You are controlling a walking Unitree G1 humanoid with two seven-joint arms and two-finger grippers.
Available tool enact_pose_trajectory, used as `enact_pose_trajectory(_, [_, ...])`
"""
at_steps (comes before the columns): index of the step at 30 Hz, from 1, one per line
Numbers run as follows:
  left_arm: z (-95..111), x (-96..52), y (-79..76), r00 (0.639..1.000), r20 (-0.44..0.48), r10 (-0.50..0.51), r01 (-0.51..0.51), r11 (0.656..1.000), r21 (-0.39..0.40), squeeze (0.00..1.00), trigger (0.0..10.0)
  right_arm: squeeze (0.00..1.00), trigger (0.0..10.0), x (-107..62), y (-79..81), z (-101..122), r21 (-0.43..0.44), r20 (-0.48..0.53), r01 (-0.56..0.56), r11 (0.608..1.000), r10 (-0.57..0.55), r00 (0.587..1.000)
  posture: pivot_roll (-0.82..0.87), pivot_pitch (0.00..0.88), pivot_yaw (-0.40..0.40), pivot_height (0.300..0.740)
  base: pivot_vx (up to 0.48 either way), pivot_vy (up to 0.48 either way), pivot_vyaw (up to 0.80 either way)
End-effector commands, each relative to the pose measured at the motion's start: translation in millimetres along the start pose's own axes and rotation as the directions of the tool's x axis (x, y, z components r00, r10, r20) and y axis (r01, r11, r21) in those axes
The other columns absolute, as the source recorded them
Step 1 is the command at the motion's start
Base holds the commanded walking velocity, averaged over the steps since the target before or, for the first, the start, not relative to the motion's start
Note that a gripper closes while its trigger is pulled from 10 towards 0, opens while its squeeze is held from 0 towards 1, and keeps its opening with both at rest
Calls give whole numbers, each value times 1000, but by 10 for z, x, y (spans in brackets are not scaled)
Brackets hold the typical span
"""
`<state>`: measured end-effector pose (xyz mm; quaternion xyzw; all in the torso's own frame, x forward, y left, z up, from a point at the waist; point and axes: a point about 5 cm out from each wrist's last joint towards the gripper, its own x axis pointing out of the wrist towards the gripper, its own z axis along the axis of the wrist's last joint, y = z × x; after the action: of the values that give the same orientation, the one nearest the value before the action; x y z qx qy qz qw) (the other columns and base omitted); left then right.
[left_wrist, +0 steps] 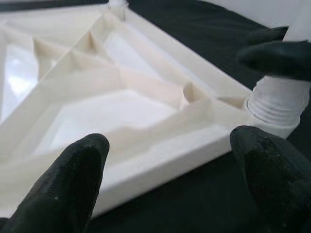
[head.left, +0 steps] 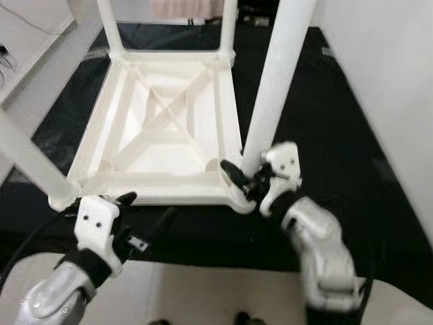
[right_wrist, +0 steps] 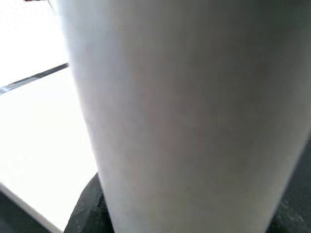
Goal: Building children table
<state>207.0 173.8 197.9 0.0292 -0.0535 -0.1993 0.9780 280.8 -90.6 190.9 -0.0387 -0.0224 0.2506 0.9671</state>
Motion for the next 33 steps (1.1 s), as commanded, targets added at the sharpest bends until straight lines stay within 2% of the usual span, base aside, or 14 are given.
enact_pose_trajectory(1, [-70,-14,4,999,-32,6,-6,1000,7,0,10000,0,0,-55,66,-411,74,-206,44,996,-28,978,45,232,-27,740,0,0,0])
enact_pose_trajectory(3, [-82,11,8,999,-32,8,-8,1000,10,0,10000,0,0,20,36,-414,62,-200,29,998,-16,980,52,222,-37,740,0,0,0])
enact_pose_trajectory(4, [-90,23,9,999,-29,12,-11,1000,12,0,10000,0,10000,92,-19,-387,60,-196,17,998,-5,981,61,222,-45,740,0,0,0])
enact_pose_trajectory(8, [-95,34,9,999,-26,17,-17,1000,14,0,10000,0,10000,164,-79,-329,78,-178,-10,997,24,984,63,216,-51,740,0,0,0])
enact_pose_trajectory(10, [-99,56,1,1000,-22,20,-19,1000,12,0,10000,1000,10000,306,-149,-75,80,-69,-189,979,194,978,64,212,-57,740,0,0,0])
enact_pose_trajectory(13, [-101,78,-8,1000,-22,7,-7,1000,2,0,10000,1000,10000,363,-163,168,14,26,-391,920,391,920,70,215,-61,740,0,0,0])
enact_pose_trajectory(17, [-104,95,-15,1000,-22,-2,2,1000,-3,0,10000,1000,10000,383,-188,266,-52,44,-487,872,489,871,78,216,-66,740,0,0,0])
enact_pose_trajectory(18, [-105,107,-22,1000,-21,-6,6,1000,-5,0,10000,0,10000,410,-214,285,-75,34,-533,843,537,843,88,214,-77,740,0,0,0])
enact_pose_trajectory(20, [-105,107,-22,1000,-21,-6,6,1000,-5,0,10000,0,10000,410,-214,285,-75,34,-533,843,537,843,88,214,-77,740,0,0,0])
enact_pose_trajectory(27, [-113,135,-48,1000,-16,-9,9,1000,-4,0,10000,0,10000,625,-337,329,-64,18,-683,727,686,728,104,213,-95,740,0,0,0])
enact_pose_trajectory(28, [-113,140,-55,1000,-14,-8,8,1000,-4,0,10000,0,8314,658,-353,320,-56,7,-711,701,713,701,109,212,-100,740,0,0,0])
enact_pose_trajectory(29, [-113,140,-55,1000,-14,-8,8,1000,-4,0,10000,0,8314,658,-353,320,-56,7,-711,701,713,701,109,212,-100,740,0,0,0])
enact_pose_trajectory(30, [-112,145,-59,1000,-12,-9,9,1000,-6,0,10000,0,0,692,-381,303,-38,-2,-731,681,732,682,107,213,-101,740,0,0,0])
enact_pose_trajectory(33, [-106,149,-69,1000,-6,-12,12,1000,-11,0,10000,0,0,718,-432,275,-13,-14,-750,661,750,661,109,218,-107,740,0,0,0])
